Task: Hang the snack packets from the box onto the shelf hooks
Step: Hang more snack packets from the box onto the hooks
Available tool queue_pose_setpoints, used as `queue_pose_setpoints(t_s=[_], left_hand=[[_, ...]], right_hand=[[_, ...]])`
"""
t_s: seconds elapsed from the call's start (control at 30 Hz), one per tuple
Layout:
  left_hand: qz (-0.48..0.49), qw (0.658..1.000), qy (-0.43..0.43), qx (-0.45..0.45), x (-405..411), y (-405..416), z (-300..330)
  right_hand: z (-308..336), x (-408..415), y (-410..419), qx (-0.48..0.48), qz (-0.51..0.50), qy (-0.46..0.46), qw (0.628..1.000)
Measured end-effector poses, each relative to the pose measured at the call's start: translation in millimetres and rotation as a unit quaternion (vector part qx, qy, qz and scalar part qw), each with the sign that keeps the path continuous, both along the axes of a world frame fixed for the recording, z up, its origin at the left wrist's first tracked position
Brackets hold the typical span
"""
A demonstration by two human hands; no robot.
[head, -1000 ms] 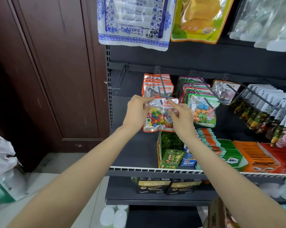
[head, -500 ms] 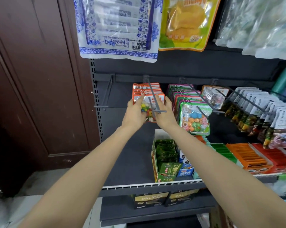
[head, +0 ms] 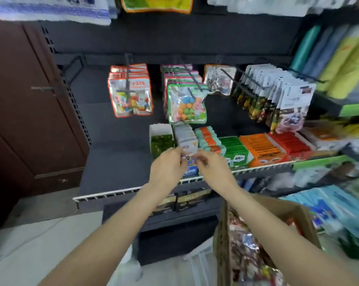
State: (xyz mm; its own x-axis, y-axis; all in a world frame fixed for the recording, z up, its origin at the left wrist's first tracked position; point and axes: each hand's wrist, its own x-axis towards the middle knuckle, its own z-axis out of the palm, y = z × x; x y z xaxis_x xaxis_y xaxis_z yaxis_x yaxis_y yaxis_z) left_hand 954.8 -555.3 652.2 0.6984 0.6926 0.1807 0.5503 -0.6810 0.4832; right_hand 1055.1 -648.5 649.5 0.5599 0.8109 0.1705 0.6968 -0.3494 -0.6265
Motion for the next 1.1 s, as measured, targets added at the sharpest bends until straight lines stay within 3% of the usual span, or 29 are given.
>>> queue_pose_setpoints(t_s=[0.37,0.5,0.63,0.77,0.87,0.97,1.1], left_hand=[[-0.097,0.968,0.13,-0.191,86,-194,-131],[-0.151,0.919,0.274,-0.239,94,-216,-168],[-0.166,0.884,0.346,-0.268,92,-221,-181],[-0.087,0.911,0.303,-0.266,90,-225,-188],[-0.015,0.929,0.201,-0.312,92,-223,-185],[0.03,0.933,0.09,-0.346,99,-215,-167],[0.019,0.951,0.01,-0.31,107,-205,-126]], right_hand=[[-156,91,-223,-0.208,-0.053,0.042,0.976],[-178,97,-256,-0.304,-0.023,0.127,0.944],[-194,99,-263,-0.34,-0.025,0.106,0.934],[-199,98,-261,-0.352,-0.007,0.006,0.936],[-186,105,-261,-0.329,-0.016,-0.043,0.943],[-160,119,-265,-0.251,-0.048,-0.08,0.964],[-117,131,-260,-0.107,-0.049,-0.046,0.992]])
